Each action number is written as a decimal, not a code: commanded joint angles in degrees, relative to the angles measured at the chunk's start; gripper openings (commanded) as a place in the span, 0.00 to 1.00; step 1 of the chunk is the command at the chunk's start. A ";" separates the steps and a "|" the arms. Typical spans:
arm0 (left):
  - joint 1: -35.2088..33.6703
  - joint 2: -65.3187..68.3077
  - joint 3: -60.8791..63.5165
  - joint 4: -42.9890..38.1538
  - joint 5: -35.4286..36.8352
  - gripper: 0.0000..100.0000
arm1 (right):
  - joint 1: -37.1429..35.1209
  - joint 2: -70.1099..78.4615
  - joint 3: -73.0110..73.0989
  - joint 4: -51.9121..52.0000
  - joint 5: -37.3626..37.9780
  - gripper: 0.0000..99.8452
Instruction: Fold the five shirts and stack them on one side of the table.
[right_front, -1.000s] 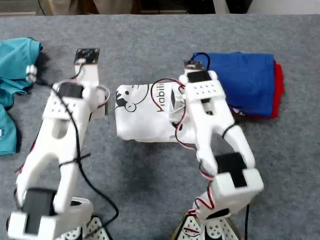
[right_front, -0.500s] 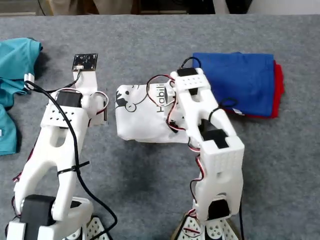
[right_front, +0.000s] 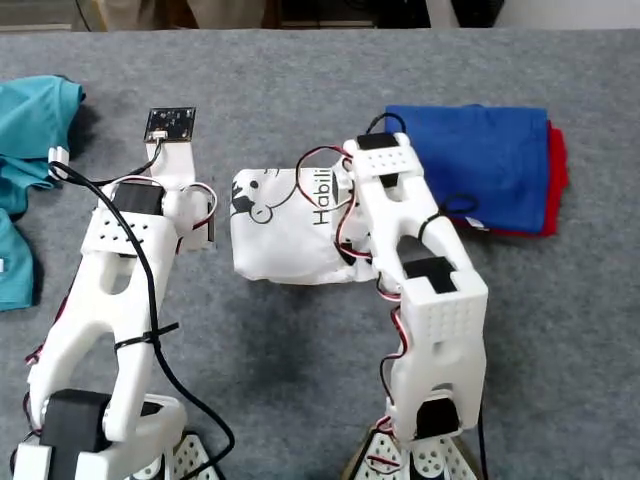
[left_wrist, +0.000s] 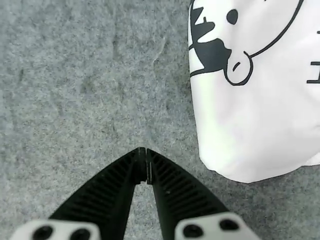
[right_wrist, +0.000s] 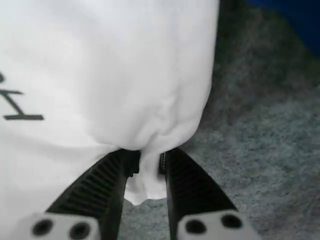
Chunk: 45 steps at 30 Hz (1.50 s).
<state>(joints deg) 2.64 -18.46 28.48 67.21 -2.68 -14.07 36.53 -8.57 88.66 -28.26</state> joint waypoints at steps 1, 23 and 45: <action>-0.35 -1.80 -2.11 -2.11 0.09 0.02 | -0.31 2.24 -1.45 2.11 -0.09 0.03; 2.29 55.43 -50.81 0.00 15.30 0.21 | -0.04 2.42 -2.24 0.00 -0.09 0.00; 5.01 80.04 -109.10 32.53 15.30 0.02 | -0.48 -5.85 -6.46 4.48 4.04 0.00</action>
<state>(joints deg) 8.97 62.42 -69.10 95.52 12.35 -13.98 35.74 -11.74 91.74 -25.89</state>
